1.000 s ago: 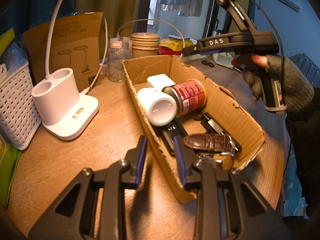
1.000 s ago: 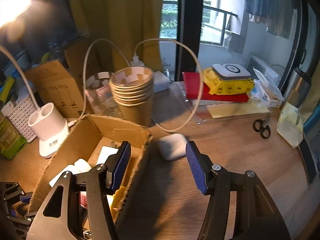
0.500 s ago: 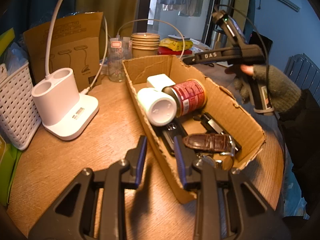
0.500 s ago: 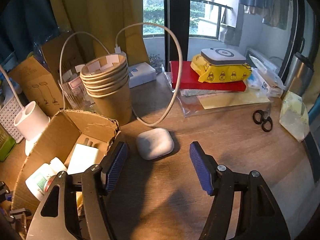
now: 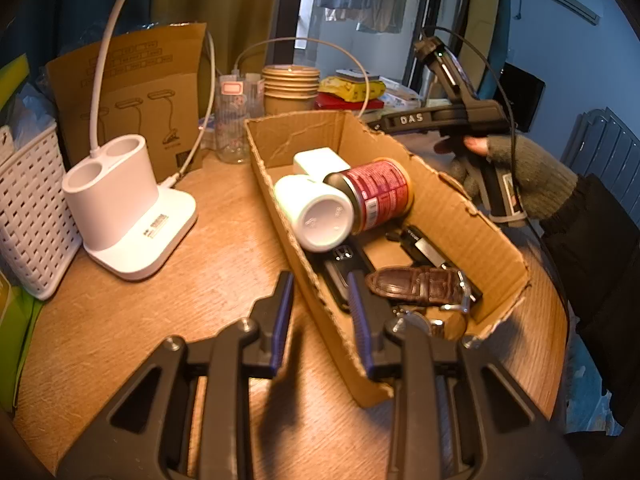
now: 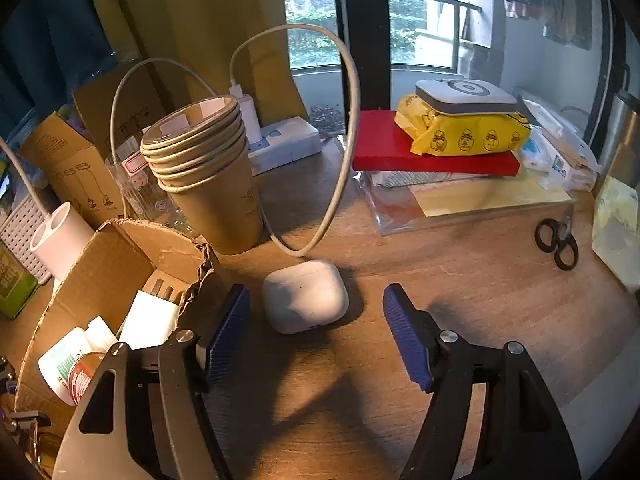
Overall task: Organize rigid objects
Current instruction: 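Move the open right gripper to the white earbud case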
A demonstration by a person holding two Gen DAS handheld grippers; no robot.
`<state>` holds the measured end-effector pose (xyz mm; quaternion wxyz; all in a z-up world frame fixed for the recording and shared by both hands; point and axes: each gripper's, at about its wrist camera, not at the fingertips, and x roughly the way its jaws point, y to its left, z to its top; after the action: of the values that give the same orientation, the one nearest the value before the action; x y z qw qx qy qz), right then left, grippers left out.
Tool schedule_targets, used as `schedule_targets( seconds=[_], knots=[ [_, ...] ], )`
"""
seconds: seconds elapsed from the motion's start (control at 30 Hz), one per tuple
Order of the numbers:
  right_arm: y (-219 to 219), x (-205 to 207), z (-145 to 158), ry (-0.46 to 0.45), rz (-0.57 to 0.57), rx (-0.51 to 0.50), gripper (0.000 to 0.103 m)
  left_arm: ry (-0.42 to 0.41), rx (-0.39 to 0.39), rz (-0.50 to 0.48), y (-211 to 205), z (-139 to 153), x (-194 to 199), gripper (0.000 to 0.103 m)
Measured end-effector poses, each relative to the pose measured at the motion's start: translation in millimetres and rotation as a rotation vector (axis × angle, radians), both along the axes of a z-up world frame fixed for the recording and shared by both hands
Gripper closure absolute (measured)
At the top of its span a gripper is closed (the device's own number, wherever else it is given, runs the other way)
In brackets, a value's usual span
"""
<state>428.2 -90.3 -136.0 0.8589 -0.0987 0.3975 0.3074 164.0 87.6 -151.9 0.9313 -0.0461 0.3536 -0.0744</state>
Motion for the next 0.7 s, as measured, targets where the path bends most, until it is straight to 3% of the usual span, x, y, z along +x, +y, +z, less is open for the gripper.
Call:
schedule_targets(
  seconds=[0.23, 0.37, 0.7],
  knots=[
    [-4, 11, -6, 0.007, 0.019, -0.011, 0.031, 0.001, -0.002, 0.0, 0, 0, 0, 0.073],
    [2, 11, -16, 0.03, 0.085, -0.035, 0.031, 0.001, -0.003, 0.0, 0, 0, 0, 0.073],
    [17, 12, -23, -0.025, 0.135, -0.097, 0.031, 0.004, -0.009, -0.003, 0, -2, 0, 0.073]
  ],
)
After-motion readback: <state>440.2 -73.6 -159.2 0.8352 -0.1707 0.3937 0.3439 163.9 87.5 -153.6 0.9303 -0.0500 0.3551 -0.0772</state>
